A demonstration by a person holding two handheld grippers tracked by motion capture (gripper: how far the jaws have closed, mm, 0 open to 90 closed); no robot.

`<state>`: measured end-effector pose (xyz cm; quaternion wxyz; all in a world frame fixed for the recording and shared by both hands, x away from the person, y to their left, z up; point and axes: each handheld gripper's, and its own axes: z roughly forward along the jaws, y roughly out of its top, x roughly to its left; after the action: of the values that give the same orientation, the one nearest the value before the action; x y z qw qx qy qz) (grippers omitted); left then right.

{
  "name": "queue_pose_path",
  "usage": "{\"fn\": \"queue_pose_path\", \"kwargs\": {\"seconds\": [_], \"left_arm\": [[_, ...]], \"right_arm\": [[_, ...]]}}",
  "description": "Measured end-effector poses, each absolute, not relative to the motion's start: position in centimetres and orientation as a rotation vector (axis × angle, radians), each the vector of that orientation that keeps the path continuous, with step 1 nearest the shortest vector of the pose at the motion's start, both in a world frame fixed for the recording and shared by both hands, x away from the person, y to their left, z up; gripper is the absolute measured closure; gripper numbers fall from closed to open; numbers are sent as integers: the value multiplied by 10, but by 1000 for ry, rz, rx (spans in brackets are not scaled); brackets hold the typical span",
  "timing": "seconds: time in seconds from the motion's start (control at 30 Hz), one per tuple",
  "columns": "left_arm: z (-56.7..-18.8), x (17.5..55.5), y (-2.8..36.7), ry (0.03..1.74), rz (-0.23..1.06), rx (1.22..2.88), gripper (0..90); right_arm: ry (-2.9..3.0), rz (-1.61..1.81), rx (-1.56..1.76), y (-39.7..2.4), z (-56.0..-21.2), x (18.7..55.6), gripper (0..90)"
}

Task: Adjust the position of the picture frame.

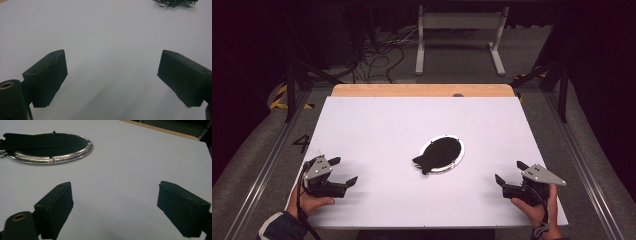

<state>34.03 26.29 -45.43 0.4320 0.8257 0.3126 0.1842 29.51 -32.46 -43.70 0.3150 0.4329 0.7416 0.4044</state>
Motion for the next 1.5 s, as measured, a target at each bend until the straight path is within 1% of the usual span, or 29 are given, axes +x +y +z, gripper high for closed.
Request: {"fn": "queue_pose_path", "kwargs": {"seconds": [0.07,0.13,0.17,0.2,0.23,0.27,0.3,0.37,0.4,0.43,0.53,0.6,0.63,0.67,0.7,0.73,0.8,0.83,0.87,0.97,1.0,1.03,1.07,1.1,1.13,1.17,1.23,1.3,1.5], "left_arm": [[-454,341,259,774,455,2068,107],[-454,340,258,773,453,2072,163],[-454,340,258,776,462,2069,163],[-453,339,260,774,468,2061,237],[-453,339,260,774,468,2061,270],[-452,339,261,781,458,2052,270],[-451,339,263,783,460,2056,329],[-450,340,265,799,474,2055,475],[-449,341,266,782,473,2068,654],[-447,341,266,770,482,2078,654],[-443,348,262,760,468,2067,817],[-439,353,258,765,504,2075,878],[-434,358,253,756,539,2071,900],[-434,358,253,756,539,2071,900],[-430,362,250,750,534,2058,900],[-428,365,248,744,520,2055,900],[-426,374,238,729,507,2052,900],[-425,383,222,704,483,2080,900],[-425,383,222,704,483,2080,900],[-428,400,197,655,454,2119,900],[-428,400,197,655,454,2119,900],[-429,404,189,648,441,2134,900],[-430,407,185,643,429,2137,900],[-433,415,171,626,409,2161,900],[-433,415,171,626,409,2161,900],[-434,420,162,610,400,2167,900],[-436,423,156,605,409,2175,900],[-440,430,147,614,370,2175,900],[-449,443,120,608,330,2186,900]], "right_arm": [[1967,1069,1144,-325,-438,295,167],[1965,1066,1148,-324,-438,295,184],[1963,1066,1151,-324,-439,296,199],[1962,1087,1166,-324,-440,298,253],[1962,1087,1166,-324,-440,298,253],[1963,1088,1171,-324,-440,298,267],[1965,1090,1175,-324,-440,299,283],[1964,1089,1184,-323,-440,301,402],[1970,1088,1184,-322,-440,303,499],[1970,1088,1184,-322,-440,303,499],[1998,1078,1185,-320,-441,305,666],[2009,1070,1197,-318,-441,307,724],[2015,1078,1205,-317,-441,311,788],[2015,1078,1205,-317,-441,311,788],[2021,1065,1213,-314,-441,317,842],[2021,1065,1213,-314,-441,317,842],[2037,1064,1226,-311,-443,324,877],[2050,1057,1230,-307,-444,329,899],[2050,1057,1230,-307,-444,329,899],[2080,1050,1216,-296,-445,337,900],[2080,1050,1216,-296,-445,337,900],[2083,1045,1211,-293,-445,339,900],[2085,1041,1220,-290,-444,343,900],[2085,1061,1238,-284,-443,350,900],[2085,1061,1238,-284,-443,350,900],[2093,1049,1239,-277,-444,356,900],[2098,1052,1238,-273,-444,359,900],[2125,1033,1220,-262,-447,365,900],[2150,1022,1234,-243,-452,378,900]]}}
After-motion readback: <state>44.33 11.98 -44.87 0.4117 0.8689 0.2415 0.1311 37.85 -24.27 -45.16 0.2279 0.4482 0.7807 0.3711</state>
